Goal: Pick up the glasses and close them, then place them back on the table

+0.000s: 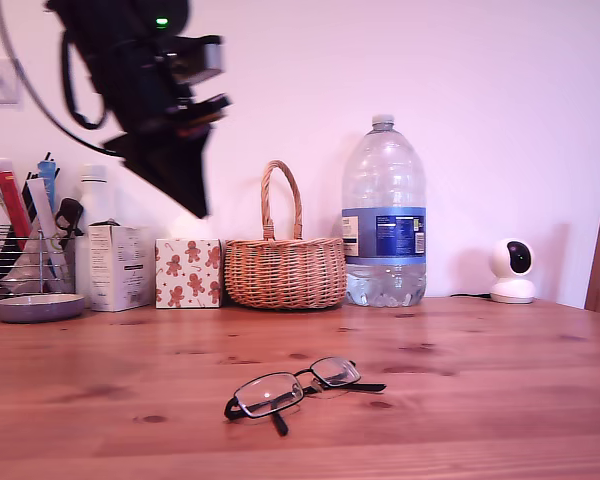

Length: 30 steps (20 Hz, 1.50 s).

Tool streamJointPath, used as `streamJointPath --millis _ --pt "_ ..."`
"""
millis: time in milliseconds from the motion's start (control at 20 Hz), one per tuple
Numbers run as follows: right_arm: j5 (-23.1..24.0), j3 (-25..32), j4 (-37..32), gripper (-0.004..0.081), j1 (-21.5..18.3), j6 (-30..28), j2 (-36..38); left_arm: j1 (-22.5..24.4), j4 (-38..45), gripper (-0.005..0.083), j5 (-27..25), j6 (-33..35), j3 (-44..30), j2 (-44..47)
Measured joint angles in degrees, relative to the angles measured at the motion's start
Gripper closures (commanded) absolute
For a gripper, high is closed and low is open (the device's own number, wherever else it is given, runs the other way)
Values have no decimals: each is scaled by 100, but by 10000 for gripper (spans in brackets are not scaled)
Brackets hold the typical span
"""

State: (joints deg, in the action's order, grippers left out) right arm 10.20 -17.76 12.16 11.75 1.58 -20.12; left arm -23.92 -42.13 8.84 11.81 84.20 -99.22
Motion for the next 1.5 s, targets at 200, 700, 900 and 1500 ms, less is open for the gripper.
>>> streamJointPath --millis 200,700,900,1500 --pt "-236 0 -4 780 -629 2 0 348 -4 795 -68 0 0 533" --pt "-2022 0 -498 780 -1537 -299 0 448 772 795 -59 83 -400 2002" --pt "-1878 0 -520 781 -1532 -317 -4 503 1460 795 -96 81 -1364 2741" --pt "-1609 192 -431 780 -1502 356 -35 675 4177 795 -584 -684 -5174 5147"
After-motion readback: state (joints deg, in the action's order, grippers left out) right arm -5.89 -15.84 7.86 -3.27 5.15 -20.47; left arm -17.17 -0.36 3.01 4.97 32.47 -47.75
